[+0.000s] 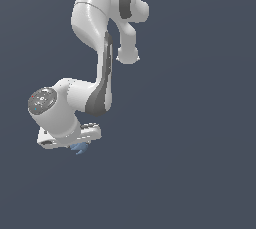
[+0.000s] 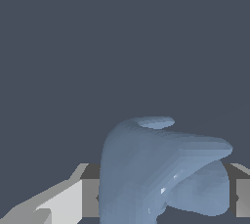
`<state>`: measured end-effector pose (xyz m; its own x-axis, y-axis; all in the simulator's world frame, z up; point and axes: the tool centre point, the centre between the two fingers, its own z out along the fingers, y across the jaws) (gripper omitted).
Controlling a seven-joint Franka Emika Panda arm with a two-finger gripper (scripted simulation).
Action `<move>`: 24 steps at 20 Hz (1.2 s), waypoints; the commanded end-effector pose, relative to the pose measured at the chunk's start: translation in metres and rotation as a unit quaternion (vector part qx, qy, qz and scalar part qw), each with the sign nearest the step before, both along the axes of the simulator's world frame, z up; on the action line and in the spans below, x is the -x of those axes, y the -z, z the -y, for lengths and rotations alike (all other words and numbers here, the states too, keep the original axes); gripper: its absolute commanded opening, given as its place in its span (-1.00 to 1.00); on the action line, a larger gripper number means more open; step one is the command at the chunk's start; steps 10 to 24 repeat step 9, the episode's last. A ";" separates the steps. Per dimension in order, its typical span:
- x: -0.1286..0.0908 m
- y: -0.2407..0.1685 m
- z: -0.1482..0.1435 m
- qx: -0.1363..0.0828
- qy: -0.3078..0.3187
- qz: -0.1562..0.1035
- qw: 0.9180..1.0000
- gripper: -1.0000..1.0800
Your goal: Pick up the object and move it to a goal position.
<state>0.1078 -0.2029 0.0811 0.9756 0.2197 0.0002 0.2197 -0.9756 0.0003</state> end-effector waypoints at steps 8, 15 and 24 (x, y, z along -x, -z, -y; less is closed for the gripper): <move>-0.006 -0.004 0.013 0.000 -0.001 0.000 1.000 -1.00; -0.006 -0.004 0.013 0.000 -0.001 0.000 1.000 -1.00; -0.006 -0.004 0.013 0.000 -0.001 0.000 1.000 -1.00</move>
